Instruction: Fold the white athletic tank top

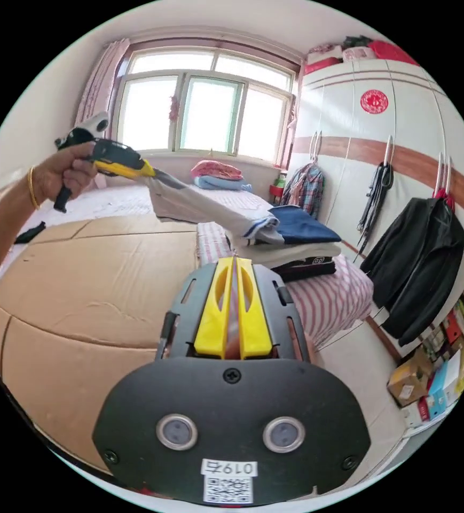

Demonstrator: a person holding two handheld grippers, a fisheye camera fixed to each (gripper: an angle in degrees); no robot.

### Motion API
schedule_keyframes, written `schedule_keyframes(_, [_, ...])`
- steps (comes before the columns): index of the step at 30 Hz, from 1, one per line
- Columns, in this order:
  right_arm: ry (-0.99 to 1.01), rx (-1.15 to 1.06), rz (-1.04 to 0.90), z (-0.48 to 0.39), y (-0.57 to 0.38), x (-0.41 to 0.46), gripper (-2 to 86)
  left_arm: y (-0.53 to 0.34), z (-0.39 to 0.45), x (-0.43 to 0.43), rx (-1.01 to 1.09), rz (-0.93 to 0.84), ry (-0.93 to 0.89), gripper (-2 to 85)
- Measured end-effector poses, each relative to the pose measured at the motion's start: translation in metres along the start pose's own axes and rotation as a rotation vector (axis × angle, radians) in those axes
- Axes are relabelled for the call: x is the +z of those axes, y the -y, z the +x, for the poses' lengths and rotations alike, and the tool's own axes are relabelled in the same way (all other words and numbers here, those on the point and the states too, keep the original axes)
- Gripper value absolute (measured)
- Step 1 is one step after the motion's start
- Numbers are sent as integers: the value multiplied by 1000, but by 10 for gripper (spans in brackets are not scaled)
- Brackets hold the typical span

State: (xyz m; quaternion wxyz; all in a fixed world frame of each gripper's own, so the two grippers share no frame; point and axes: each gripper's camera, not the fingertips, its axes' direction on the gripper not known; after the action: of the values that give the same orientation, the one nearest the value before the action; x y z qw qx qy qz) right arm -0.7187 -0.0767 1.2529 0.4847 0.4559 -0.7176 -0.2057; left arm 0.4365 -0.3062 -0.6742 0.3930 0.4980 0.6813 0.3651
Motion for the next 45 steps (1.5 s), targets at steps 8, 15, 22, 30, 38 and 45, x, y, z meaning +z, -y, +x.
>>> schedule_keyframes(8, [477,204,56,-1,-46,-49,-7,-247,-21,-112,-151,-64,124,35])
schedule_keyframes(15, [573,-148,-110,-108,17,-24,-6,-414,-3,-167,-246,-73,117,30])
schedule_keyframes(22, [562,-269,-262,-214,72,50,36,-514,24,-211,-305,-141,455,27])
schedule_keyframes(30, [835,-191,-572,-255,96,164,138,-593,44,-257,-436,-68,524,19])
schedule_keyframes(38, [719,-203,-511,-228,122,186,95,-656,118,-303,-432,36,654,35])
schedule_keyframes(45, [890,-150,-455,-214,158,174,6,-651,232,-266,-74,204,511,126])
